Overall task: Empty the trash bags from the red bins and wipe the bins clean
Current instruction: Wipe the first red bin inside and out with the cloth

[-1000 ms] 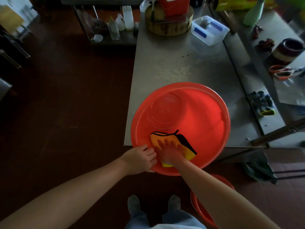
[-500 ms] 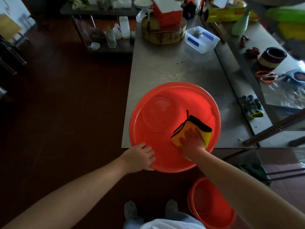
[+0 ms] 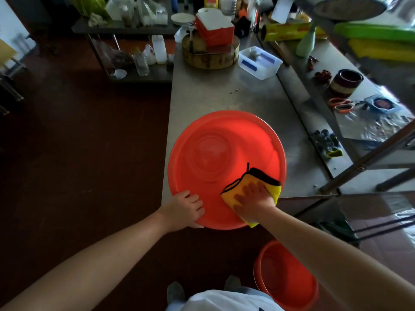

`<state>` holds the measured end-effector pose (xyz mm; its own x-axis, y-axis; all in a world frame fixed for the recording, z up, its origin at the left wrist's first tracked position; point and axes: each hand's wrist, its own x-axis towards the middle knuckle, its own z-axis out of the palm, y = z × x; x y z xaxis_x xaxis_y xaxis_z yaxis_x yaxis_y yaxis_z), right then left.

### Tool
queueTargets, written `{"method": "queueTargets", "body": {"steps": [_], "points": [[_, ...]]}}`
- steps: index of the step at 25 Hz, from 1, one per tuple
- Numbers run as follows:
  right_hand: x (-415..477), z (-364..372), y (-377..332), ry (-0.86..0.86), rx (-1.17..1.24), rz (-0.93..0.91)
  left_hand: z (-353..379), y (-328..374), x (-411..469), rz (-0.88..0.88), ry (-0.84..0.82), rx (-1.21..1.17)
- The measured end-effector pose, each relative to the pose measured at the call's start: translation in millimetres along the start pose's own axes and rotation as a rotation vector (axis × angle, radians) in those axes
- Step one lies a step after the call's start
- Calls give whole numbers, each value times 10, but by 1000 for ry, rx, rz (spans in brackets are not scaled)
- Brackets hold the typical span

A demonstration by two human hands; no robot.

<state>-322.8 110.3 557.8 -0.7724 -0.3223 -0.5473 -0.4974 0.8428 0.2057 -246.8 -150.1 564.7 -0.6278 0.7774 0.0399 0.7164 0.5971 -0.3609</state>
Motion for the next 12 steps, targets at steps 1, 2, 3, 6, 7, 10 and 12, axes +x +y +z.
{"method": "queueTargets", "body": {"steps": [1,2,3,6,7,10,12], "points": [[-5,-7,116,14,-53,32,-20,-15,12,4,0,0],[-12,0,182,16,-79,58,-45,-30,33,8,0,2],[-24,6,186,13,-73,80,-70,-40,64,10,2,4],[-93,9,-181,-56,129,94,-117,-28,168,15,4,28],[-126,5,-371,-105,218,72,-117,-17,183,20,-4,31],[-220,-7,-721,-118,393,-24,-94,-20,129,33,-29,44],[-285,-25,-678,-26,359,-93,-93,-87,70,33,-20,31]]}}
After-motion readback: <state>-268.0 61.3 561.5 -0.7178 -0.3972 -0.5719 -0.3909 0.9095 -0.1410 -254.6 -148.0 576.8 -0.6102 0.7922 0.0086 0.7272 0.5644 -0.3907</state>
